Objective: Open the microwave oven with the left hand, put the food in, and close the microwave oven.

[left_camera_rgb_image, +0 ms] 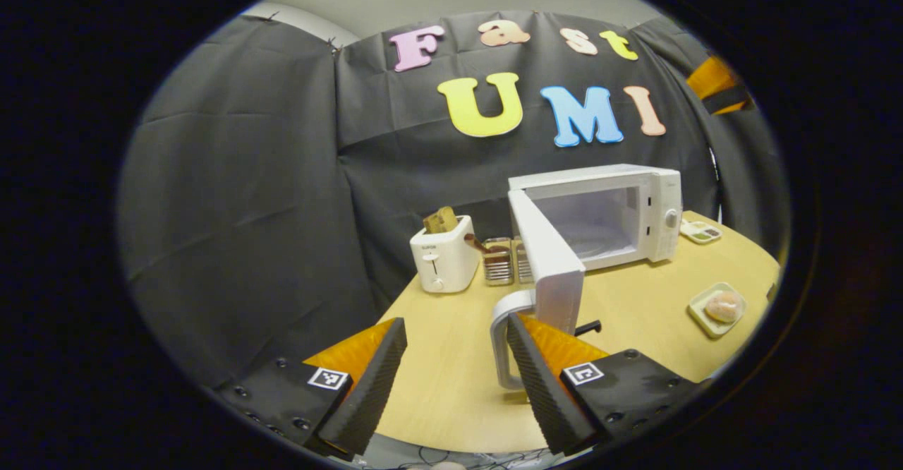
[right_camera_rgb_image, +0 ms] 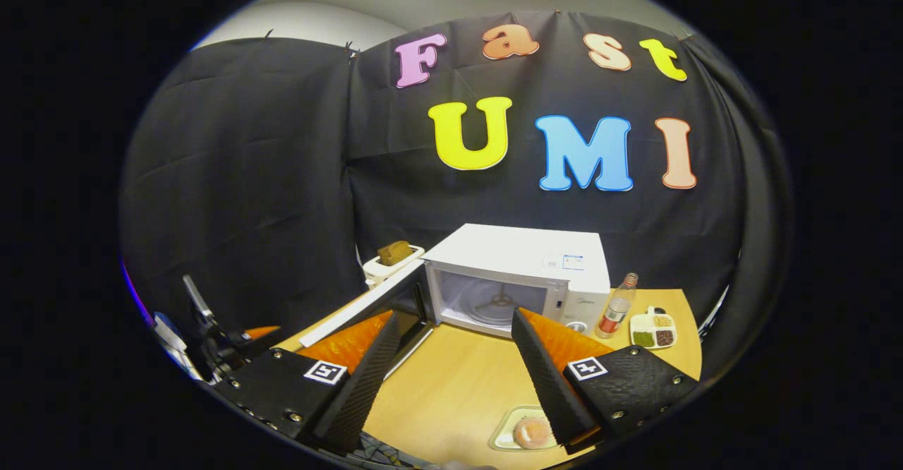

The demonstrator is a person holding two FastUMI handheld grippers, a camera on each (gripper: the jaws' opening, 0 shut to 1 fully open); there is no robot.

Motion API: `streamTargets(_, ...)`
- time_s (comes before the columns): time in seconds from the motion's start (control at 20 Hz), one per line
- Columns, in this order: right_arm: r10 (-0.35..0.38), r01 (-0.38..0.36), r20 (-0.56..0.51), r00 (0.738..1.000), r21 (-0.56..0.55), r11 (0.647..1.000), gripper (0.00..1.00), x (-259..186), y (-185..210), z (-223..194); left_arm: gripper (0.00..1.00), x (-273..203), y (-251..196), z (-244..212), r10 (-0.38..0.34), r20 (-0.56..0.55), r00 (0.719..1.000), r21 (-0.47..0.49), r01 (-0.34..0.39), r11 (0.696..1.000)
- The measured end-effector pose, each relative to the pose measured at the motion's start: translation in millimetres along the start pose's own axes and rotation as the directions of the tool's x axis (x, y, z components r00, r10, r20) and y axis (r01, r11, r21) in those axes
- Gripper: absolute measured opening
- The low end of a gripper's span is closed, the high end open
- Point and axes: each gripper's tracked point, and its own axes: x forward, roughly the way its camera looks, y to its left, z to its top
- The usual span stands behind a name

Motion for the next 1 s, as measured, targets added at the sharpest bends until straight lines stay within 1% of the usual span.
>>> streamTargets(0.05,-0.022,0.022,-0.009,1.0,-0.019,1.0,0.98,-2,-10,-12,0.95,-4,2,13,0.001,0.017,1.0,-0.009,-0.001,1.0)
streamTargets(0.1,-0.045,0.044,-0.026,0.999,-0.034,0.998,0.98,-3,-21,-26,0.9,-8,2,28,-0.001,0.041,0.999,-0.022,0.002,1.0)
streamTargets(0.15,-0.066,0.064,-0.05,0.997,-0.05,0.997,0.98,-5,-30,-44,0.9,-12,2,44,-0.001,0.06,0.998,-0.032,0.003,0.999)
streamTargets(0.2,-0.095,0.089,-0.07,0.993,-0.077,0.993,0.98,-7,-42,-60,0.99,-16,2,61,-0.003,0.083,0.997,-0.039,0.006,0.999)
streamTargets(0.35,-0.149,0.13,-0.145,0.978,-0.132,0.983,0.98,-11,-69,-122,0.99,-28,-1,115,-0.014,0.152,0.988,-0.036,0.02,0.999)
streamTargets(0.4,-0.157,0.134,-0.181,0.971,-0.133,0.982,0.98,-12,-76,-145,0.91,-30,-4,132,-0.027,0.174,0.984,-0.032,0.033,0.999)
streamTargets(0.45,-0.168,0.142,-0.219,0.961,-0.129,0.981,0.98,-12,-82,-167,0.91,-34,-9,147,-0.038,0.192,0.981,-0.025,0.043,0.999)
streamTargets(0.5,-0.165,0.142,-0.244,0.956,-0.109,0.984,0.97,-12,-85,-185,0.99,-34,-16,158,-0.05,0.202,0.978,-0.012,0.053,0.998)
streamTargets(0.65,-0.163,0.147,-0.315,0.935,-0.075,0.986,0.96,-9,-88,-234,0.99,-38,-41,188,-0.105,0.221,0.97,0.004,0.107,0.994)
streamTargets(0.7,-0.156,0.14,-0.335,0.929,-0.071,0.988,0.96,-6,-89,-249,0.99,-37,-50,197,-0.124,0.227,0.966,0.001,0.127,0.992)
streamTargets(0.75,-0.158,0.141,-0.365,0.918,-0.072,0.987,0.96,-1,-92,-264,0.99,-38,-59,207,-0.143,0.232,0.962,-0.008,0.148,0.989)
streamTargets(0.8,-0.152,0.135,-0.375,0.914,-0.072,0.988,0.96,3,-93,-274,0.99,-38,-67,215,-0.159,0.239,0.958,-0.014,0.167,0.986)
streamTargets(0.9,-0.16,0.135,-0.403,0.901,-0.09,0.987,0.96,6,-97,-300,0.99,-36,-79,224,-0.181,0.236,0.955,-0.016,0.19,0.982)
streamTargets(1.0,-0.159,0.127,-0.424,0.892,-0.103,0.987,0.96,14,-103,-315,0.99,-35,-85,231,-0.191,0.237,0.953,0.003,0.196,0.981)
